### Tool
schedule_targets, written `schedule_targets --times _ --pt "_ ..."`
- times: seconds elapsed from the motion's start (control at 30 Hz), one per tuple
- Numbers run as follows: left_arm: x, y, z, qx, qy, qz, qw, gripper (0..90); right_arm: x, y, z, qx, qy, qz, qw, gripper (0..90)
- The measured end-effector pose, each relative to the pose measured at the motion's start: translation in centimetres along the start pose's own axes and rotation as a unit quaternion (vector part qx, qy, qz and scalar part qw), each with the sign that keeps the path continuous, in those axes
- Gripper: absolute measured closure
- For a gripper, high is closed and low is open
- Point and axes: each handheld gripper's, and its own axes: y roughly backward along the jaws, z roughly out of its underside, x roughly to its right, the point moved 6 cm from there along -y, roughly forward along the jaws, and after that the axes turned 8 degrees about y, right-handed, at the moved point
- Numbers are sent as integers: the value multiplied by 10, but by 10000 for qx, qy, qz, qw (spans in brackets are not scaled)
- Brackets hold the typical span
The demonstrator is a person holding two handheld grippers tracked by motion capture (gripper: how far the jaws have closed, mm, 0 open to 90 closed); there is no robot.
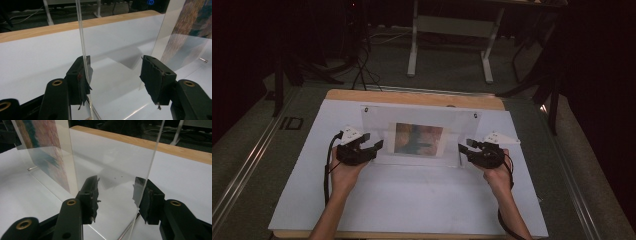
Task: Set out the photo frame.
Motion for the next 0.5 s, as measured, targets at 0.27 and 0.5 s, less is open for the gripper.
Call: schedule_targets --times 0.27,0.5 --pt "-2 -1 0 43 22 49 10000 412 1 -1 1 71 -36 -24 10000 540" --pt "-3 0 1 -2 -58 124 9999 406 2 -2 1 80 0 -79 9999 488"
